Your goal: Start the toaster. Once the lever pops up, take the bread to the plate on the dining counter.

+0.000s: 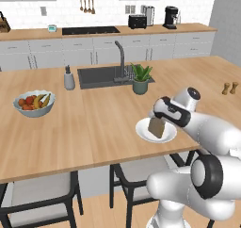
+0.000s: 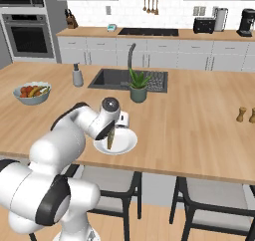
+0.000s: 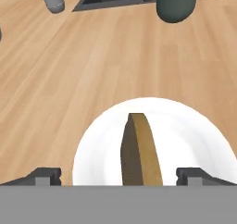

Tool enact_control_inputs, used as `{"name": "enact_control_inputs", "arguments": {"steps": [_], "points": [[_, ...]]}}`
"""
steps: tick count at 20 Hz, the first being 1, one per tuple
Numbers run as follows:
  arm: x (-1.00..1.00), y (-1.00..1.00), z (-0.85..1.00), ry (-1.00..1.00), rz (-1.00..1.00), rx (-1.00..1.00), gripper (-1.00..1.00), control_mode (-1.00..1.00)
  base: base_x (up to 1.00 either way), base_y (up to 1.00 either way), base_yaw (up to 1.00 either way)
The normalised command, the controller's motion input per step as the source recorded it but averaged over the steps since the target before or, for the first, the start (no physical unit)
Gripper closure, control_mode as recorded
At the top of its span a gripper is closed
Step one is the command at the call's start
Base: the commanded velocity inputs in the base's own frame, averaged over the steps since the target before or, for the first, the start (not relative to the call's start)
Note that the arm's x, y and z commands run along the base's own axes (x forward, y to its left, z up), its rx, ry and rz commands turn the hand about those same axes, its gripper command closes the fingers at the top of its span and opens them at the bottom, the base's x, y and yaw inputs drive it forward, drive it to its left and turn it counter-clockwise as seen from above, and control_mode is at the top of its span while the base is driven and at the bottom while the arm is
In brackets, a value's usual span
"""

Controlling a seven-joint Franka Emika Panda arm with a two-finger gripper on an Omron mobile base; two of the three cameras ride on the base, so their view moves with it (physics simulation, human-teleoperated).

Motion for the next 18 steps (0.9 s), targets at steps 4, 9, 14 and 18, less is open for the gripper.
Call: {"name": "enact_control_inputs", "arguments": {"steps": [4, 9, 14, 18], "points": [[0.00, 0.00, 0.27, 0.07, 0.00, 0.00, -1.00, -1.00, 0.00, 0.00, 0.00], [0.00, 0.00, 0.27, 0.10, -0.01, 0.00, -1.00, -1.00, 0.00, 0.00, 0.00], [-0.14, 0.00, 0.42, 0.17, -0.05, -0.01, -1.00, -1.00, 0.00, 0.00, 0.00], [-0.53, 0.00, 0.33, 0.21, -0.09, -0.03, -1.00, -1.00, 0.00, 0.00, 0.00]]}}
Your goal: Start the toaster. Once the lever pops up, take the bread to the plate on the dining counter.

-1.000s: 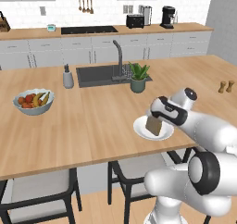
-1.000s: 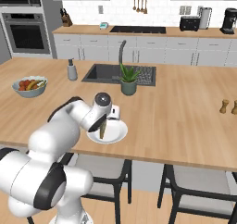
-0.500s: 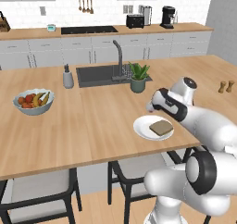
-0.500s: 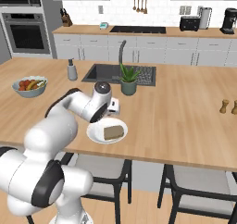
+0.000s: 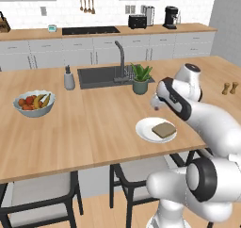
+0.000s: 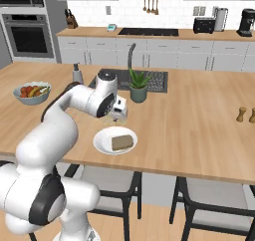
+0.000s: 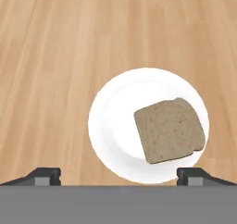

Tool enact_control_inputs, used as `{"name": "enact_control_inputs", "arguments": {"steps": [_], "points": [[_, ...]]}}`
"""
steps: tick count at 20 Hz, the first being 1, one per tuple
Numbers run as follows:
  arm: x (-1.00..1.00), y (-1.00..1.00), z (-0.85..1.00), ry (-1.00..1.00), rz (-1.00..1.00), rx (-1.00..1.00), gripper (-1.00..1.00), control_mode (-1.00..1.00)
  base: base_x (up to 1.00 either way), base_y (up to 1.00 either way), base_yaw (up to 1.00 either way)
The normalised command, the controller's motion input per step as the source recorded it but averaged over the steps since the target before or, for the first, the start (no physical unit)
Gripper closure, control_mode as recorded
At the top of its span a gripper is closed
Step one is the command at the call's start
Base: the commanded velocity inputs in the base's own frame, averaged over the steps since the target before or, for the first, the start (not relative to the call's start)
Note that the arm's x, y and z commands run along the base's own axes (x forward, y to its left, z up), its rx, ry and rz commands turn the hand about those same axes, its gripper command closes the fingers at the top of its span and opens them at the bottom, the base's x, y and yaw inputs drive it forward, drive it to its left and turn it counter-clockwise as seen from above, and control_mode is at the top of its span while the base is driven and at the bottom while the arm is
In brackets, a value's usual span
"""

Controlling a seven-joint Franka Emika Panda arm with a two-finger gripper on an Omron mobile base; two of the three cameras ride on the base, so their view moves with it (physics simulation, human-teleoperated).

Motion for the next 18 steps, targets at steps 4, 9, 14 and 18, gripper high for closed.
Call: {"name": "enact_control_inputs", "arguments": {"steps": [4, 9, 14, 18], "points": [[-0.81, 0.00, 0.08, 0.19, -0.08, -0.03, -1.00, -1.00, 0.00, 0.00, 0.00], [-0.91, 0.17, 0.09, 0.10, -0.04, -0.08, -1.00, -1.00, 0.00, 0.00, 0.00], [-0.83, 0.51, 0.28, 0.06, 0.00, -0.11, -1.00, -1.00, 0.00, 0.00, 0.00], [-0.76, 0.19, 0.43, 0.08, 0.00, -0.06, -1.00, -1.00, 0.00, 0.00, 0.00]]}}
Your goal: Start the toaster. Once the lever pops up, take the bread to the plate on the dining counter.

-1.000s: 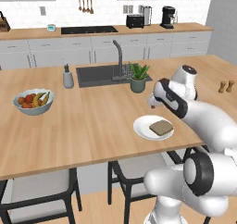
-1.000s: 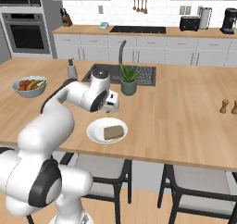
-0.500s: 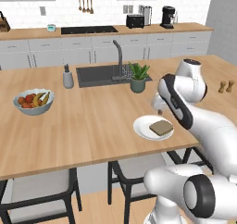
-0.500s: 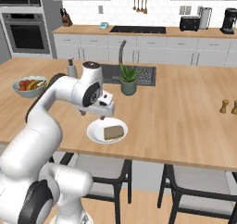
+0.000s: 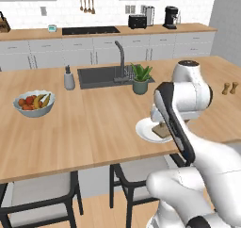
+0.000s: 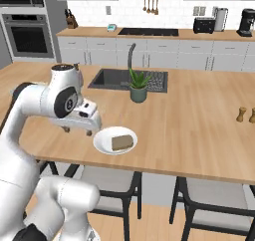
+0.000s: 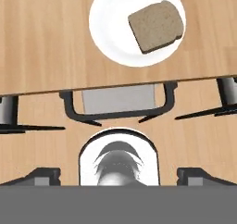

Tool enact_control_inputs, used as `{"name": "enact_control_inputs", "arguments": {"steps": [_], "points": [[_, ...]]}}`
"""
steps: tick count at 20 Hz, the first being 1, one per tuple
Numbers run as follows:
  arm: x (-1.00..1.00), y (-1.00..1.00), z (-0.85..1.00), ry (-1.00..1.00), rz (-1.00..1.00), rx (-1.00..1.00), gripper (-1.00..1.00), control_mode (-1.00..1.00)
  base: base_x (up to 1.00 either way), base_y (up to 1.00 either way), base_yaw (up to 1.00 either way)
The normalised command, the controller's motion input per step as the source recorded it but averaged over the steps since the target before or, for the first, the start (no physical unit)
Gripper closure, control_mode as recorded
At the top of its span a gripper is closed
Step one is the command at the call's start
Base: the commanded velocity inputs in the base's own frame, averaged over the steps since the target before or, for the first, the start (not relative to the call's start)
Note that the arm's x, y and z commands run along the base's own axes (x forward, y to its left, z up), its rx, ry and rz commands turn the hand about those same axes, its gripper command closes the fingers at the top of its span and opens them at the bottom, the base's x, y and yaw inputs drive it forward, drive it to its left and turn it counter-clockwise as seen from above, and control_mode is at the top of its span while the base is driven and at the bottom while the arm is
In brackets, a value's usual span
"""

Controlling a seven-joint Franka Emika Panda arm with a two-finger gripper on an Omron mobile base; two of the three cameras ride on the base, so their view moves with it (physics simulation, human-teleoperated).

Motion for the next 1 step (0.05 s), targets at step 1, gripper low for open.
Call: {"name": "enact_control_inputs", "arguments": {"steps": [1], "points": [[-0.76, 0.06, 0.51, 0.07, -0.01, -0.04, -1.00, -1.00, 0.00, 0.00, 0.00]]}}
